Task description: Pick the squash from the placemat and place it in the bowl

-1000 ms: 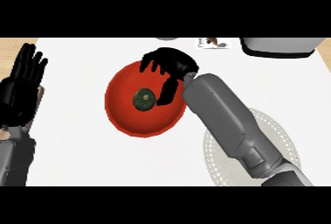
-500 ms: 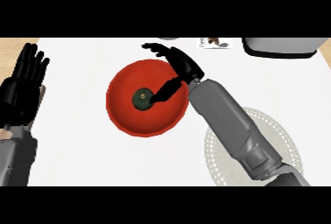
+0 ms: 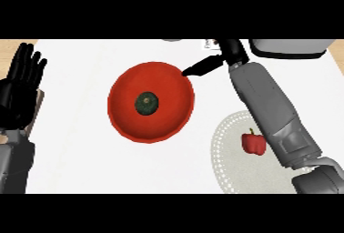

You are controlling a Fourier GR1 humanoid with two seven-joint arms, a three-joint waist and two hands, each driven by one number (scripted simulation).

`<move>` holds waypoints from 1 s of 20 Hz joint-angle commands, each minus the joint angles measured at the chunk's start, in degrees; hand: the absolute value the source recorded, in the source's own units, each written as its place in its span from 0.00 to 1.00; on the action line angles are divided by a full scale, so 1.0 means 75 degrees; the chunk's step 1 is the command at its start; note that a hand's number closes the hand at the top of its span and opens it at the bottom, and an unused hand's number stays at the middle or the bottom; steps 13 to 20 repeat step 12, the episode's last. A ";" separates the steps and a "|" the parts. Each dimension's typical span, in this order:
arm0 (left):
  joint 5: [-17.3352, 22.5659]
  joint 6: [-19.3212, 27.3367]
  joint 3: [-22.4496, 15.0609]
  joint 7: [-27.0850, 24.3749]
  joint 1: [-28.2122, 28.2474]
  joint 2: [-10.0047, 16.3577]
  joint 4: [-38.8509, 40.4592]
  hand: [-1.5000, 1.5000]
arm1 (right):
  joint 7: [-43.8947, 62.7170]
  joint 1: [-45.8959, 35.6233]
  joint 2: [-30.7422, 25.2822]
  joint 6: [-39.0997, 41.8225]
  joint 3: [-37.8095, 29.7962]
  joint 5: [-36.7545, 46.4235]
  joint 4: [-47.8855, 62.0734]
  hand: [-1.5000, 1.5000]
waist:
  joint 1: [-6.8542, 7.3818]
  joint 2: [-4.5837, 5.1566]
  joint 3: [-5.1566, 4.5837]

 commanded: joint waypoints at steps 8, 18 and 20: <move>-0.0048 -0.0103 -0.0207 -0.0270 0.0335 -0.0224 -0.0337 0.50 | -0.1899 0.0234 -0.2241 0.2062 -0.1200 -0.0642 0.1671 0.00 | 0.0196 0.0098 0.0018; -0.0042 -0.0030 -0.0084 -0.0206 -0.0114 -0.0141 0.0067 0.50 | -0.2417 0.0301 -0.2559 0.2539 -0.1273 -0.0593 0.2094 0.00 | 0.0256 0.0180 0.0023; -0.0042 -0.0030 -0.0084 -0.0206 -0.0114 -0.0141 0.0067 0.50 | -0.2417 0.0301 -0.2559 0.2539 -0.1273 -0.0593 0.2094 0.00 | 0.0256 0.0180 0.0023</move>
